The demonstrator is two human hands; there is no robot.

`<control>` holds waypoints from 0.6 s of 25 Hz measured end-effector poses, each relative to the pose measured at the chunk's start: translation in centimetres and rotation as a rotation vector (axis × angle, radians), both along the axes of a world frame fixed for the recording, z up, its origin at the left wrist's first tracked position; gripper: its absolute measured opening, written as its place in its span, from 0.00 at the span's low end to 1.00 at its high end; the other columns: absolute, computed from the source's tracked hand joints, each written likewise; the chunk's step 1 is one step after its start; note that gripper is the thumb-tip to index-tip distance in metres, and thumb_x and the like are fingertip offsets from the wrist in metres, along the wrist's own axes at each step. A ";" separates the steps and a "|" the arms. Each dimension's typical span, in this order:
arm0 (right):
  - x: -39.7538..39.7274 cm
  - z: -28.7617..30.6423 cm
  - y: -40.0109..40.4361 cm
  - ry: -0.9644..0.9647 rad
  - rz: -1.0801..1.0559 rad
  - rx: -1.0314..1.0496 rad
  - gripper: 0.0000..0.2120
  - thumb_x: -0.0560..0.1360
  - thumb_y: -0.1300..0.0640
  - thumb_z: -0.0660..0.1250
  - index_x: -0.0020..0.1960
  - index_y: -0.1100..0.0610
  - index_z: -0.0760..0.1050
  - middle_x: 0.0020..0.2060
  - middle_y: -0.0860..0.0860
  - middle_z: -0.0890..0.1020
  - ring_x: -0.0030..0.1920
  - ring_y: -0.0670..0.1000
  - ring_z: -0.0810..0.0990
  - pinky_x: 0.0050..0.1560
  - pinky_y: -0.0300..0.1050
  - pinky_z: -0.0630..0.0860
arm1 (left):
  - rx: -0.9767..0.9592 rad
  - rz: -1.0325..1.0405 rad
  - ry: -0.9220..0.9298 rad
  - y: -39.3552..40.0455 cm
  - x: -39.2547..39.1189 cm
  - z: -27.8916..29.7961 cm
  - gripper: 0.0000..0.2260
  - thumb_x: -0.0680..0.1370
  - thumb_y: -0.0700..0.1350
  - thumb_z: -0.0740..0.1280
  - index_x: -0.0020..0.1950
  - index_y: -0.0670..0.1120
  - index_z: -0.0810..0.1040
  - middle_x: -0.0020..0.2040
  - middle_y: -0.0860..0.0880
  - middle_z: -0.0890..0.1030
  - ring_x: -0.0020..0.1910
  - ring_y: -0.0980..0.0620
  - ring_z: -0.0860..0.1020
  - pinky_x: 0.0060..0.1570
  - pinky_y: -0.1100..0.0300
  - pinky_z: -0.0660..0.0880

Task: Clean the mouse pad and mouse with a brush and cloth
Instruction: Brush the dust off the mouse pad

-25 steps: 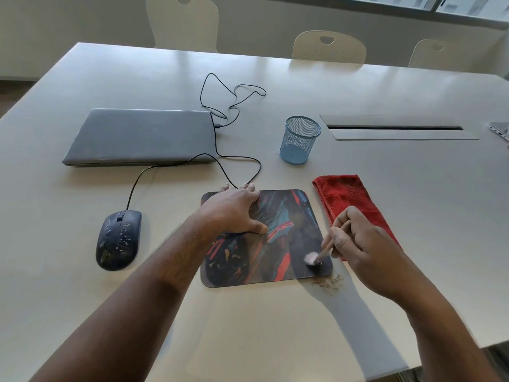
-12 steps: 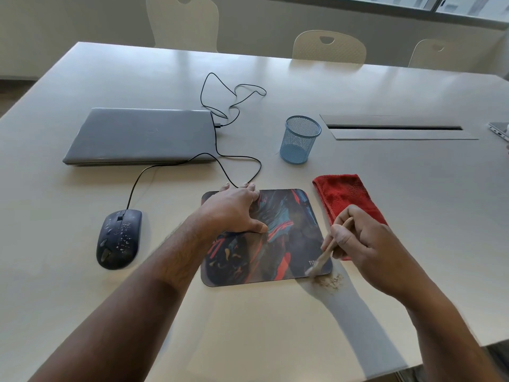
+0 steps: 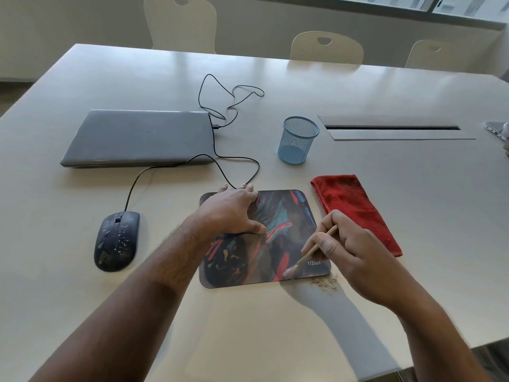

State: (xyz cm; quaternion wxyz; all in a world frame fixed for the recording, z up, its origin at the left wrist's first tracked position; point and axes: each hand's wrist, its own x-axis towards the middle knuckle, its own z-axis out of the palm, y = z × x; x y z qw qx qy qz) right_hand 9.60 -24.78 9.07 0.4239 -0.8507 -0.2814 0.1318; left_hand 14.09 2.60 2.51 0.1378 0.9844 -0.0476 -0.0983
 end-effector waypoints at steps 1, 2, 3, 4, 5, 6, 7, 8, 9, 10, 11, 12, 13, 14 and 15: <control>-0.5 0.3 0.3 0.014 0.032 0.027 0.06 0.84 0.49 0.61 0.49 0.42 0.74 0.48 0.44 0.88 0.50 0.48 0.87 0.52 0.39 0.82 | -0.003 0.000 -0.004 0.0 0.0 0.0 0.42 0.70 0.68 0.70 0.77 0.47 0.66 0.79 0.50 0.63 0.77 0.51 0.60 0.76 0.47 0.51; -0.9 0.4 0.7 0.023 0.065 0.032 0.05 0.84 0.49 0.61 0.50 0.42 0.74 0.50 0.45 0.88 0.51 0.50 0.87 0.52 0.42 0.82 | -0.006 0.002 -0.005 0.1 0.0 0.0 0.42 0.70 0.68 0.70 0.77 0.47 0.66 0.79 0.50 0.62 0.77 0.51 0.60 0.76 0.47 0.51; -1.2 0.3 0.9 0.023 0.094 0.005 0.05 0.84 0.50 0.61 0.50 0.42 0.73 0.50 0.45 0.88 0.50 0.51 0.87 0.52 0.48 0.83 | -0.009 0.006 -0.002 0.1 -0.1 0.0 0.42 0.70 0.68 0.70 0.78 0.47 0.65 0.80 0.51 0.61 0.77 0.51 0.60 0.76 0.47 0.51; -1.3 0.3 0.8 0.014 0.114 -0.046 0.06 0.85 0.51 0.61 0.50 0.42 0.72 0.50 0.45 0.88 0.49 0.52 0.86 0.51 0.54 0.83 | -0.011 0.006 -0.002 0.1 -0.1 0.0 0.42 0.70 0.68 0.70 0.78 0.47 0.65 0.80 0.51 0.60 0.78 0.51 0.59 0.76 0.47 0.50; -1.2 0.4 0.5 -0.001 0.121 -0.103 0.07 0.85 0.52 0.61 0.49 0.42 0.71 0.48 0.45 0.87 0.47 0.53 0.86 0.50 0.58 0.81 | -0.010 0.006 -0.004 0.1 -0.1 0.0 0.42 0.70 0.68 0.70 0.78 0.47 0.65 0.80 0.50 0.61 0.78 0.51 0.59 0.76 0.47 0.51; -0.8 0.6 0.0 -0.018 0.109 -0.154 0.08 0.85 0.53 0.61 0.49 0.42 0.71 0.47 0.45 0.87 0.46 0.53 0.86 0.50 0.60 0.81 | -0.008 0.005 -0.007 0.0 -0.1 0.0 0.42 0.70 0.68 0.70 0.77 0.47 0.66 0.79 0.50 0.63 0.77 0.50 0.60 0.76 0.47 0.52; -0.4 0.9 -0.7 -0.038 0.081 -0.199 0.08 0.85 0.54 0.62 0.49 0.42 0.71 0.46 0.44 0.87 0.45 0.51 0.86 0.49 0.61 0.81 | -0.007 0.005 -0.008 0.0 -0.2 0.1 0.41 0.70 0.68 0.70 0.76 0.46 0.67 0.77 0.50 0.65 0.76 0.50 0.62 0.76 0.47 0.52; 0.1 1.2 -1.4 -0.058 0.046 -0.238 0.09 0.85 0.54 0.62 0.49 0.41 0.71 0.45 0.42 0.87 0.44 0.48 0.86 0.50 0.61 0.81 | -0.009 0.006 -0.009 0.0 -0.1 0.1 0.41 0.70 0.68 0.70 0.76 0.46 0.68 0.76 0.50 0.66 0.75 0.50 0.63 0.76 0.47 0.53; 0.5 1.5 -2.2 -0.076 0.008 -0.267 0.10 0.85 0.54 0.62 0.48 0.40 0.70 0.44 0.41 0.87 0.44 0.47 0.86 0.50 0.60 0.82 | -0.013 0.006 -0.012 0.0 -0.1 0.1 0.41 0.70 0.68 0.70 0.75 0.46 0.68 0.76 0.50 0.67 0.75 0.50 0.63 0.76 0.47 0.53; 0.7 1.8 -2.7 -0.093 -0.030 -0.274 0.10 0.84 0.53 0.61 0.47 0.39 0.70 0.43 0.41 0.86 0.44 0.47 0.86 0.50 0.60 0.83 | -0.014 0.007 -0.012 0.0 -0.1 0.1 0.40 0.70 0.68 0.70 0.75 0.46 0.68 0.76 0.50 0.67 0.74 0.50 0.64 0.76 0.47 0.54; 0.8 1.9 -2.9 -0.110 -0.063 -0.252 0.10 0.84 0.52 0.61 0.47 0.39 0.70 0.43 0.42 0.86 0.43 0.48 0.86 0.49 0.61 0.83 | -0.014 0.007 -0.010 0.0 -0.1 0.1 0.40 0.70 0.68 0.70 0.75 0.46 0.68 0.76 0.50 0.67 0.74 0.49 0.64 0.75 0.47 0.54; 0.8 1.9 -2.9 -0.120 -0.081 -0.203 0.10 0.85 0.52 0.61 0.47 0.38 0.70 0.43 0.43 0.87 0.44 0.49 0.86 0.49 0.61 0.84 | -0.012 0.006 -0.009 0.1 0.0 0.1 0.40 0.70 0.68 0.70 0.75 0.47 0.68 0.75 0.49 0.67 0.73 0.49 0.65 0.75 0.48 0.55; 0.6 1.8 -2.7 -0.116 -0.075 -0.145 0.10 0.85 0.52 0.61 0.47 0.38 0.71 0.45 0.44 0.87 0.45 0.49 0.87 0.49 0.59 0.84 | -0.009 0.004 -0.009 0.1 0.0 0.0 0.40 0.70 0.68 0.70 0.75 0.47 0.69 0.75 0.49 0.68 0.73 0.49 0.65 0.75 0.48 0.55; 0.4 1.7 -2.3 -0.098 -0.048 -0.100 0.10 0.85 0.53 0.61 0.48 0.39 0.72 0.47 0.44 0.87 0.47 0.49 0.87 0.50 0.57 0.84 | -0.007 0.001 -0.009 0.1 0.0 0.0 0.40 0.70 0.68 0.70 0.75 0.47 0.69 0.75 0.49 0.68 0.73 0.49 0.65 0.75 0.48 0.55; 0.2 1.4 -1.9 -0.072 -0.016 -0.083 0.10 0.86 0.53 0.61 0.49 0.39 0.72 0.48 0.44 0.88 0.49 0.49 0.87 0.51 0.56 0.84 | -0.006 -0.001 -0.008 0.1 0.0 -0.1 0.40 0.70 0.68 0.70 0.75 0.47 0.68 0.75 0.49 0.67 0.74 0.49 0.64 0.75 0.47 0.55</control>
